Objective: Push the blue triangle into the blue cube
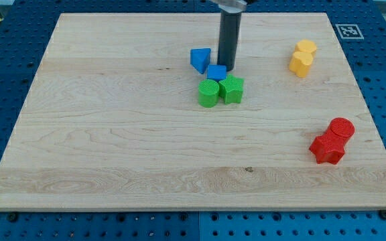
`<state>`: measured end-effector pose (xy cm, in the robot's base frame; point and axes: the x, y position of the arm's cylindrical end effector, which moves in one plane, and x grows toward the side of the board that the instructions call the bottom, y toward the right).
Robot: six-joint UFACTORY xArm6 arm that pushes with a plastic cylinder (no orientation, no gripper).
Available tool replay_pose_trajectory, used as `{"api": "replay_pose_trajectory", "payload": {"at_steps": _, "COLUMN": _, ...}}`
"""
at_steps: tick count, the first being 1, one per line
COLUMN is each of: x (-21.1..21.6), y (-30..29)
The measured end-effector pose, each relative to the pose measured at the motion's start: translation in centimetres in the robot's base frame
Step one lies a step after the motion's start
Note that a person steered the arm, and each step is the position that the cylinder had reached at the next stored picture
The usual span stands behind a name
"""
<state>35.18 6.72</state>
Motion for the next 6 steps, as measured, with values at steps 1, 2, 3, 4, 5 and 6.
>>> {"api": "replay_pose_trajectory", "payload": {"at_steps": 1, "x": -4.0, "y": -0.2}}
{"api": "replay_pose_trajectory", "payload": {"at_steps": 2, "x": -6.1, "y": -4.7}}
{"api": "replay_pose_trajectory", "payload": {"at_steps": 3, "x": -6.1, "y": -7.6}}
{"api": "replay_pose_trajectory", "payload": {"at_steps": 4, "x": -5.7, "y": -7.9}}
{"api": "replay_pose_trajectory", "payload": {"at_steps": 5, "x": -5.0, "y": -7.9}}
{"api": "replay_pose_trajectory", "payload": {"at_steps": 6, "x": -4.0, "y": -7.8}}
